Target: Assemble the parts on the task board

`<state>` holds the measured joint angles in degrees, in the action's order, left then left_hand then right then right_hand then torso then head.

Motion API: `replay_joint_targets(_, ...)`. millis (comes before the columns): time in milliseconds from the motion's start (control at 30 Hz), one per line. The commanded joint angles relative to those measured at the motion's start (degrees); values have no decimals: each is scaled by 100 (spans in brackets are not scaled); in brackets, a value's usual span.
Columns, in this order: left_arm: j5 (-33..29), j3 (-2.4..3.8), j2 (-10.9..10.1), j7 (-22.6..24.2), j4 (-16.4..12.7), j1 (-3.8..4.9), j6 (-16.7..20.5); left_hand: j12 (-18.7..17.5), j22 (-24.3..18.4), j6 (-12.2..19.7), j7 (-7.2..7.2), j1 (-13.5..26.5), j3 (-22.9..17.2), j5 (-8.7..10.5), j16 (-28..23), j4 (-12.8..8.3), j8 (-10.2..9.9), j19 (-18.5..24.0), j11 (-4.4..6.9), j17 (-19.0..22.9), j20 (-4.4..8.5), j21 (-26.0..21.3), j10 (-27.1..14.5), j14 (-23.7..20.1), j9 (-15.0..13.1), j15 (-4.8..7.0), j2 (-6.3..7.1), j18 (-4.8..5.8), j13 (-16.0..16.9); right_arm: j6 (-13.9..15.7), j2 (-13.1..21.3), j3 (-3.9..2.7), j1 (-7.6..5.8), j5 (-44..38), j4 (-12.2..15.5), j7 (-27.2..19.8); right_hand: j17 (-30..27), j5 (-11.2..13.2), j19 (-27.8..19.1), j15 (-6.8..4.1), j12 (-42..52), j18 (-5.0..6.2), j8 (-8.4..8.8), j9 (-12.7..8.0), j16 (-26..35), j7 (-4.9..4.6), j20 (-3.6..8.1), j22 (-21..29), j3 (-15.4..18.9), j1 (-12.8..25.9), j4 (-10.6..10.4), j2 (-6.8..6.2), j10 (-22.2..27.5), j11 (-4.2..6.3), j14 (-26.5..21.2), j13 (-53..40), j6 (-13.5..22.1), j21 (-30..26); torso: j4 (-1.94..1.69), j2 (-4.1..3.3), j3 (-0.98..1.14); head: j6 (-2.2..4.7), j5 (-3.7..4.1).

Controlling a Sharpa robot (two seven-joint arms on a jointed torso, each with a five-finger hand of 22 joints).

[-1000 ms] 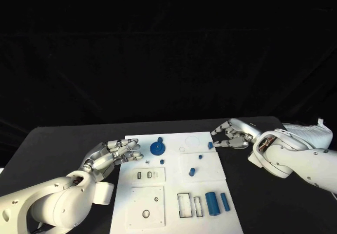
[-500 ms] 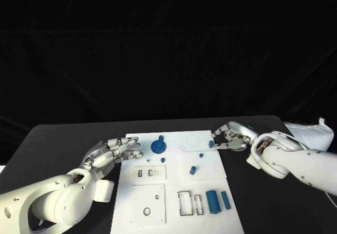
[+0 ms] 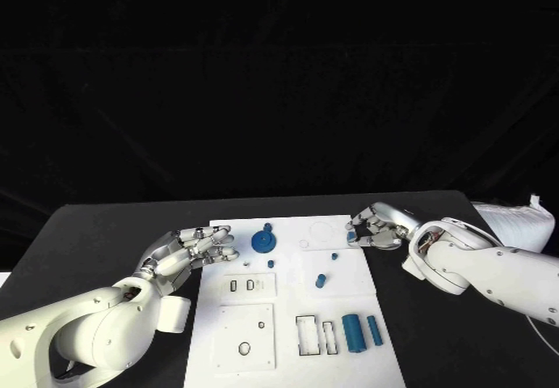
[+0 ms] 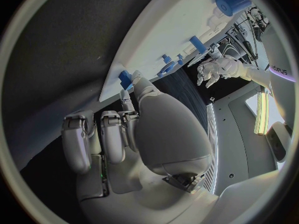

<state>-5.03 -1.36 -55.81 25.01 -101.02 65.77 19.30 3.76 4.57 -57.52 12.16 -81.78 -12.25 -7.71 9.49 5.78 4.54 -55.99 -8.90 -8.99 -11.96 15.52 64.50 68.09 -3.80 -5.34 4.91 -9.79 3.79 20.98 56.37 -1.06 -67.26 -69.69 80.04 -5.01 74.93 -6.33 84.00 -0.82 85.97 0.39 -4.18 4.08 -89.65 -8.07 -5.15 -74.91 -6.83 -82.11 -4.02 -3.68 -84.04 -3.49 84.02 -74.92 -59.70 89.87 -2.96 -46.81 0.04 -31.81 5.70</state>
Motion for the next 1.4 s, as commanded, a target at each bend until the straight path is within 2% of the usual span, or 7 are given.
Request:
replay_joint_targets(33, -3, 2, 8, 52, -12, -1, -121, -12, -9, 6, 30, 14, -33, 25, -24, -7, -36, -10, 5, -5, -10, -24, -48, -13, 1, -35, -43, -73, -4, -169, -33, 0, 26, -11, -23, 17, 1499, 28, 600, -22, 41, -39, -17, 7, -32, 8, -3, -1509, -49, -10, 27, 68, -455, 43, 596, -1317, -69, 13, -3, 1, 1, -5, 1)
replay_joint_targets(867, -3, 0, 0, 19, -11, -3, -125, -13, -10, 12, 32, 15, -37, 25, -26, -11, -41, -11, 4, -6, -10, -25, -52, -13, 2, -35, -40, -73, -4, -161, -73, -1, 64, -81, -77, 70, 1507, 37, 600, -62, 88, -39, -33, 12, -35, 63, 34, -1509, -116, 8, 75, 155, -476, 91, 598, -1344, -244, 13, 0, 1, -1, -19, 1)
replay_joint_targets(1300, -3, -1, -6, -13, -13, -4, -150, -13, -10, 12, 32, 15, -37, 25, -26, -11, -41, -11, 4, -6, -10, -25, -52, -13, 2, -35, -40, -73, -4, -173, -82, -2, 64, -148, -107, 120, 1507, 41, 600, -64, 99, -39, -19, 7, -35, 63, 38, -1509, -113, 32, 76, 148, -480, 94, 598, -1349, -242, 13, -2, 4, -2, -37, -20)
replay_joint_targets(1400, -3, -2, -7, -13, -14, -4, -148, -13, -10, 12, 32, 15, -37, 25, -26, -11, -41, -11, 4, -6, -10, -25, -52, -13, 2, -35, -40, -73, -4, -142, -82, -2, 64, -156, -109, 114, 1507, 41, 600, -72, 111, -39, -37, 14, -35, 88, 45, -1509, -147, 33, 83, 198, -485, 113, 598, -1356, -306, 13, -4, 3, -4, -41, -15)
